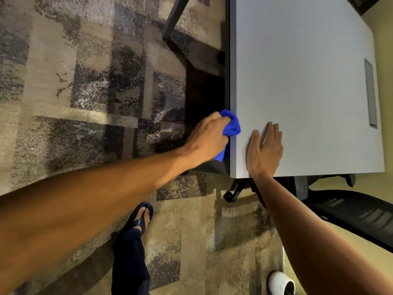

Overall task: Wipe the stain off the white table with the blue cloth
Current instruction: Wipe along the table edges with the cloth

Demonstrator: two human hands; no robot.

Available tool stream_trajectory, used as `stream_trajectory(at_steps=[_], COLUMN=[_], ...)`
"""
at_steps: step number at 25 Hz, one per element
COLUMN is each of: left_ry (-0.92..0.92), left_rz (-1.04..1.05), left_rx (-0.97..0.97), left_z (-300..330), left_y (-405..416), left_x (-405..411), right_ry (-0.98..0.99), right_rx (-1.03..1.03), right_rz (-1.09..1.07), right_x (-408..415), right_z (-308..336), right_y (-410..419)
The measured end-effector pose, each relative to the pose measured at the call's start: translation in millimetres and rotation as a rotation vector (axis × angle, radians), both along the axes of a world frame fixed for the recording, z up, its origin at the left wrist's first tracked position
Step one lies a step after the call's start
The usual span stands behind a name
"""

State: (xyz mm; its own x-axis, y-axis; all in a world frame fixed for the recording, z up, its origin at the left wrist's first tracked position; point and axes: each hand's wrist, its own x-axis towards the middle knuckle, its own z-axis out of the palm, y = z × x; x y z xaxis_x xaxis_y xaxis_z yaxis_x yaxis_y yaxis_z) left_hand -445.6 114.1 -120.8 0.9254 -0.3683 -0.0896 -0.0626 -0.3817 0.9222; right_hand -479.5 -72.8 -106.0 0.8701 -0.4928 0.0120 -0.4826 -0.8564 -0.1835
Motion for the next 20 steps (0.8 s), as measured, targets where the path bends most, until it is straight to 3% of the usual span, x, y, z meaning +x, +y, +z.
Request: stream_trajectory(at_steps=[4, 14, 20], left_ry=[0.015, -0.072, -0.126], left_rz=[-0.147, -0.180, -0.390], left_rx=[-0.006, 0.145, 0.174], left_z=[-8.2, -0.1, -7.9], left_y=[4.2, -7.2, -1.4], left_x=[-46.0, -109.9, -146.4], right_ry=[-0.004, -0.011, 0.006], right_rx=[-0.007, -0.015, -0.022], right_rz=[0.001, -0.001, -0.005], right_x=[-0.2, -0.5, -0.5], right_z=[-0.7, 0.2, 3.0], right_y=[-0.4, 0.9, 1.1])
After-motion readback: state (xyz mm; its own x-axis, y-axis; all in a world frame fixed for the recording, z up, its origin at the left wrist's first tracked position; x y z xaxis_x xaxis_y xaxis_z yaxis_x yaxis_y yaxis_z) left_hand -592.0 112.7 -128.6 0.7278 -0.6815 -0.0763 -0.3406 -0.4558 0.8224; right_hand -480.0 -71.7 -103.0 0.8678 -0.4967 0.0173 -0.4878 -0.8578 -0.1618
